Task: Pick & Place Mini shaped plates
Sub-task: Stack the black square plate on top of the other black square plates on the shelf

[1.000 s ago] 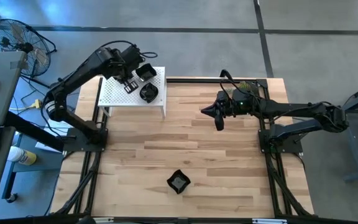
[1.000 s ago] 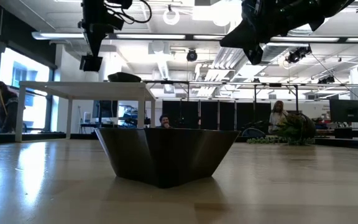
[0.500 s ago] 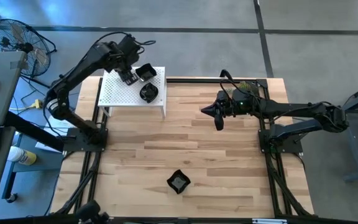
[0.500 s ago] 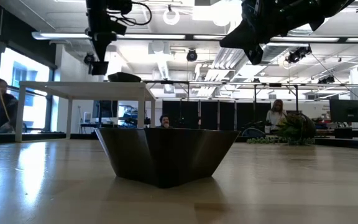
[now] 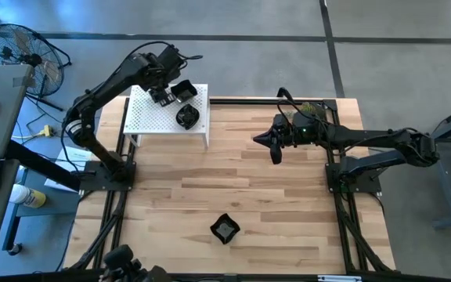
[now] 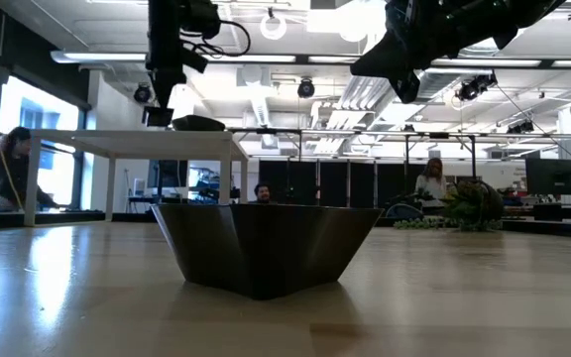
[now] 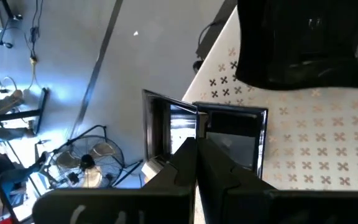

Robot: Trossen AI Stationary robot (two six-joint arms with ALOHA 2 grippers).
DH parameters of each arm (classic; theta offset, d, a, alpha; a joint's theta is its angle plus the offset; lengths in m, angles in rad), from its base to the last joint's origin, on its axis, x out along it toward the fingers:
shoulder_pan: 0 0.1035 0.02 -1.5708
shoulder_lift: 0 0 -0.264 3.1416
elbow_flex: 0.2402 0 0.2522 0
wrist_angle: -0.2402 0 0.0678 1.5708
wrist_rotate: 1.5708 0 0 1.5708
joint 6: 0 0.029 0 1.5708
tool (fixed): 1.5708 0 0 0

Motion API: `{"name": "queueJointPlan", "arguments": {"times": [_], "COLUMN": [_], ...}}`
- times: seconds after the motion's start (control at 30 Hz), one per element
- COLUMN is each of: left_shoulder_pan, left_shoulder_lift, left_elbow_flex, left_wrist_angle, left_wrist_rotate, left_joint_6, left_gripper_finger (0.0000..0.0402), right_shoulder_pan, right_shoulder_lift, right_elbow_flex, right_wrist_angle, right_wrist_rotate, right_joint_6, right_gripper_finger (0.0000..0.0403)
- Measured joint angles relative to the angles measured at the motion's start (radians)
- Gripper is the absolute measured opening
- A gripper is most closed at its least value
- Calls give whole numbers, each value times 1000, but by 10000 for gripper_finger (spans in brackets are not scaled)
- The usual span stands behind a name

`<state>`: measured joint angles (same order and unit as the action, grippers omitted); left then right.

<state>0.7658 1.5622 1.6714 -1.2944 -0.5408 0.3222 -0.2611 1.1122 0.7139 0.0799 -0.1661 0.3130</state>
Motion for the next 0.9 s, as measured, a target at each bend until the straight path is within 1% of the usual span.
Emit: {"name": "queueJointPlan", "arguments": {"times": [0.13,0.27,0.4,0.6,0.73,0.9], "left_shoulder_pan": [0,0,0,0,-2,-50], "left_shoulder_lift": [0,1,1,1,0,-5], "left_elbow_flex": [-30,-95,-126,-127,-127,-128], "left_wrist_angle": [46,61,72,69,35,17], "left_wrist_rotate": [-14,-32,-35,-17,11,9], "left_joint_6": [14,14,14,8,-18,-35], "left_gripper_finger": [0,0,0,0,0,0], "right_shoulder_pan": [0,0,0,0,0,0], "right_shoulder_lift": [0,0,0,0,0,0], "right_elbow_flex": [0,0,0,0,0,0], "right_wrist_angle": [0,0,0,0,0,0], "right_wrist_rotate": [0,0,0,0,0,-1], "right_joint_6": [0,2,4,3,1,0], "right_gripper_finger": [7,7,7,7,7,7]}}
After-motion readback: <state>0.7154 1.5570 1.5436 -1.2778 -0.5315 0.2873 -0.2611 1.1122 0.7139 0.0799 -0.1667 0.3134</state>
